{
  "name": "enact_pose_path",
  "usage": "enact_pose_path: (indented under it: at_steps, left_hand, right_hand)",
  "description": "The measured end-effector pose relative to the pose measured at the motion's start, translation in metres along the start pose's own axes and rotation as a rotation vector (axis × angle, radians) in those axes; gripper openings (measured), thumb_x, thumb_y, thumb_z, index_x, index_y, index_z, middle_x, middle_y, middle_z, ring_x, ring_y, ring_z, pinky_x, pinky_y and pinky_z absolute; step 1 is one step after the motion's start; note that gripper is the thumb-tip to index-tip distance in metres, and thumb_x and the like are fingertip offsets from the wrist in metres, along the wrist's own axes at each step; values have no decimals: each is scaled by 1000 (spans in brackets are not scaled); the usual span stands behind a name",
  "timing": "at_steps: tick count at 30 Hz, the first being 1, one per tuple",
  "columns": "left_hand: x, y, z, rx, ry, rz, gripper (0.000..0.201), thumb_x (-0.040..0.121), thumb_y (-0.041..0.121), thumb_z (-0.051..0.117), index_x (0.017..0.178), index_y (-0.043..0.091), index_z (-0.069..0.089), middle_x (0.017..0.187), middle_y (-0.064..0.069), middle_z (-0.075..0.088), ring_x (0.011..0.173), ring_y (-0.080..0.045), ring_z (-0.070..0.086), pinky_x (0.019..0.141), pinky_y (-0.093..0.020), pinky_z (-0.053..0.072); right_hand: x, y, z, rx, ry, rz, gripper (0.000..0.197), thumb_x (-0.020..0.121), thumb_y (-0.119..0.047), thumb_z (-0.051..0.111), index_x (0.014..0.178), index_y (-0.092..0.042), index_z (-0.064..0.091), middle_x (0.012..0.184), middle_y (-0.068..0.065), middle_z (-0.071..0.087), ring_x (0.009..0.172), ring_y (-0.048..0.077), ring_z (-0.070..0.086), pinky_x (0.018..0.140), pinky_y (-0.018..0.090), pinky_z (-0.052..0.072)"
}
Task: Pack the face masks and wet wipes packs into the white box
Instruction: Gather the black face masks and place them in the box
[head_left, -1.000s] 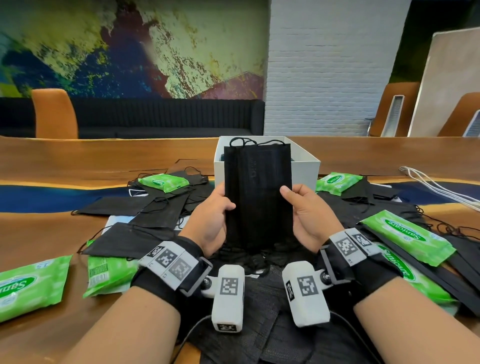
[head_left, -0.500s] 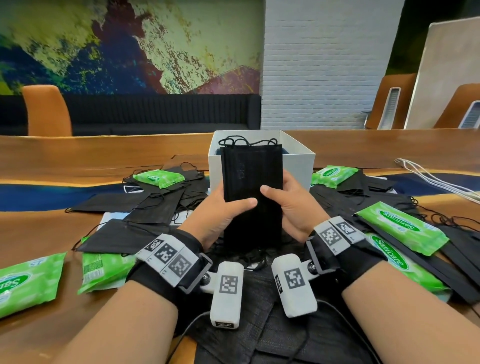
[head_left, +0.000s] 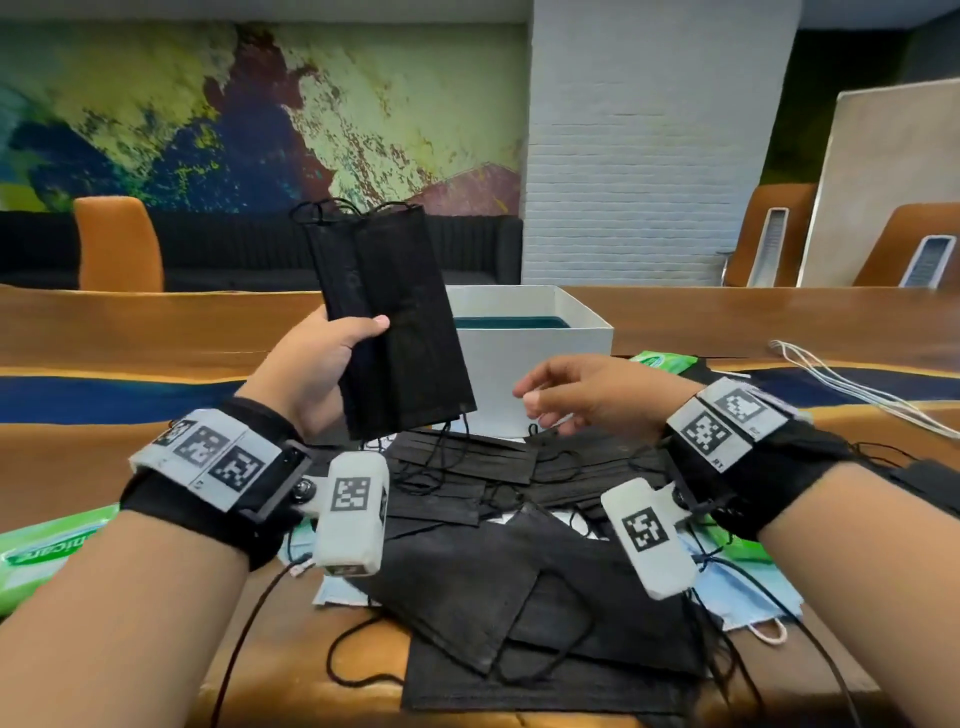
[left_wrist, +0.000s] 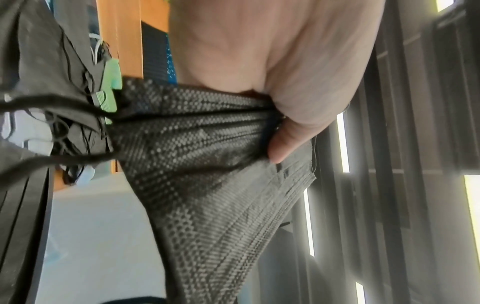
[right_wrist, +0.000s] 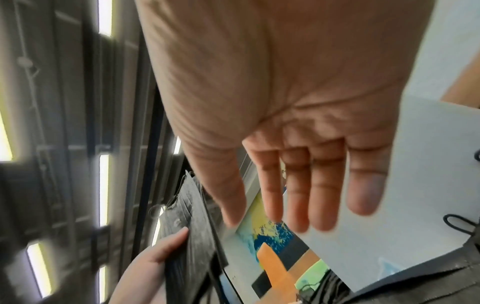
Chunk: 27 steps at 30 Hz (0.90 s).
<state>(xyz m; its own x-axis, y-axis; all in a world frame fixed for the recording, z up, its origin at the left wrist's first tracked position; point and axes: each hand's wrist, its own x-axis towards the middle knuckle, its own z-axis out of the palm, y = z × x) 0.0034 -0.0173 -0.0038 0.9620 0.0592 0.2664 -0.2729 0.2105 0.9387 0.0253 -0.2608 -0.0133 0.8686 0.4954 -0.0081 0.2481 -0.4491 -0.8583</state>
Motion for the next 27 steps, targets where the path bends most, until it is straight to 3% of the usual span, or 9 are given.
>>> enact_pose_path:
  at_steps: [4,7,9,12,15,18,20,24,27]
  left_hand:
    - [-19,16,-23,-28,78,-17,28,96,6,44,116,12,62,94,-3,75,86,-18,72,63,-31,59]
    - [-31,27,-37,-33,124,-29,29,96,11,45,120,10,62,98,-4,74,90,-19,72,71,-33,55]
    - [-37,33,-46,-27,131,-30,26,97,11,44,108,10,67,88,-3,75,81,-17,73,70,-35,54]
    - [-42,36,-54,-8,128,-48,38,98,12,42,79,11,75,78,-2,75,70,-16,72,67,-34,54]
    - [-41,37,-64,14,162,-35,27,98,11,43,93,11,69,80,-2,75,76,-17,72,67,-32,54]
    - [-37,36,-75,-10,192,-46,23,97,10,43,97,10,66,79,-2,75,72,-16,72,57,-26,57]
    - [-35,35,-82,-32,201,-64,23,97,11,43,96,9,66,79,-3,75,71,-16,72,56,-27,57]
    - [-33,32,-95,-24,232,-70,24,97,13,43,103,10,66,86,-3,75,76,-17,73,67,-34,52]
    - [-34,29,-101,-43,245,-90,25,97,12,42,109,9,64,93,-5,74,80,-18,73,63,-32,55]
  right_hand:
    - [-9,-17,22,-368,-238,75,25,93,-21,58,115,-11,59,81,-5,59,66,2,54,66,18,45]
    - [-1,-24,43,-539,-327,113,30,89,-29,63,116,-15,59,98,4,64,83,12,58,79,27,49]
    - [9,-25,55,-742,-283,119,40,86,-38,65,121,-20,57,116,1,63,101,15,58,92,29,46]
    - [28,-22,66,-921,-176,140,53,85,-44,63,131,-22,50,130,-1,56,117,20,54,102,33,41]
    - [51,-21,68,-973,-155,192,62,87,-44,61,140,-18,42,141,3,48,127,24,47,105,32,36]
    - [69,-21,71,-988,-140,227,66,89,-42,59,143,-14,35,146,6,42,132,26,41,107,33,32]
    - [77,-18,72,-1018,-134,257,62,91,-42,57,141,-10,39,143,9,45,130,27,44,105,33,35]
    - [88,-7,68,-1053,-133,317,55,87,-46,60,125,-7,56,126,9,60,115,27,56,99,35,43]
    - [92,0,64,-1042,-118,303,25,86,-34,64,86,-9,62,89,3,63,86,21,57,71,24,45]
